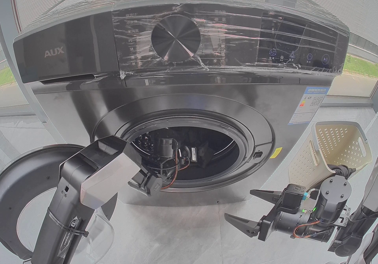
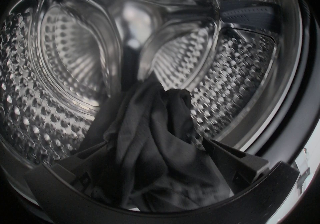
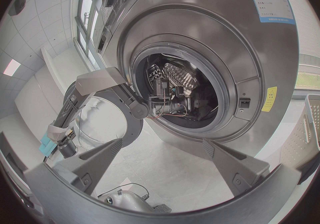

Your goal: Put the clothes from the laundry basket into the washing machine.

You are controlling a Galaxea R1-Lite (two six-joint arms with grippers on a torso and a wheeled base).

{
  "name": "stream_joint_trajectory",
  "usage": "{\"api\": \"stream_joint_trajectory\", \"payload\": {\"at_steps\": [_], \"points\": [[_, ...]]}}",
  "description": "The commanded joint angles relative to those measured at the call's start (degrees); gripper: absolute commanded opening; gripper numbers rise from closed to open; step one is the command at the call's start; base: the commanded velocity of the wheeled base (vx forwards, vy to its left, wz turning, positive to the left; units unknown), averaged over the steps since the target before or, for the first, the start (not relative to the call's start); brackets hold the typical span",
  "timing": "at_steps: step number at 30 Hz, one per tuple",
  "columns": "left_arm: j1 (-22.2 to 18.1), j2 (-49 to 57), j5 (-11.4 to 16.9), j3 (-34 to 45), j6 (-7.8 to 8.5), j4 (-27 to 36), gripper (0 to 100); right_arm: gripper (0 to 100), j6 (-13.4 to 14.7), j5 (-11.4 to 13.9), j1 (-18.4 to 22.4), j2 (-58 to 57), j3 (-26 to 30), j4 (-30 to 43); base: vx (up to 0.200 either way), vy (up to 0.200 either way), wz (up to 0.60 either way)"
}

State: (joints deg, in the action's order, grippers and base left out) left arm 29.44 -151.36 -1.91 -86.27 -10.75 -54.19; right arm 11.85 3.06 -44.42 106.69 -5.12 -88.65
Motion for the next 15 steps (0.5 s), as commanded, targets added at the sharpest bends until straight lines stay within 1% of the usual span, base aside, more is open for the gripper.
{"api": "stream_joint_trajectory", "payload": {"at_steps": [1,4,10,11,13,15], "points": [[1.9,2.7,2.4,4.1,0.12,0.8,100,100,0.0,0.0,-0.2,0.1,0.1,0.0,0.000,0.000,0.00],[2.0,1.7,3.5,4.0,0.38,0.8,100,100,0.0,0.0,0.0,0.1,0.3,0.0,0.000,0.000,0.00],[2.0,-0.4,3.0,0.8,0.64,2.2,100,100,0.0,0.0,-0.2,0.1,0.2,0.0,0.000,0.000,0.00],[1.9,-0.6,2.8,0.3,0.64,2.6,0,100,0.0,0.0,-0.1,0.0,0.2,0.0,0.000,0.000,0.00],[1.8,-0.7,2.4,-0.4,0.64,3.1,0,100,0.0,0.0,0.0,-0.1,0.2,0.0,0.000,0.000,0.00],[1.3,-1.6,0.9,-2.2,0.73,2.9,0,100,0.0,0.0,0.1,0.0,0.1,0.0,0.000,0.000,0.00]]}}
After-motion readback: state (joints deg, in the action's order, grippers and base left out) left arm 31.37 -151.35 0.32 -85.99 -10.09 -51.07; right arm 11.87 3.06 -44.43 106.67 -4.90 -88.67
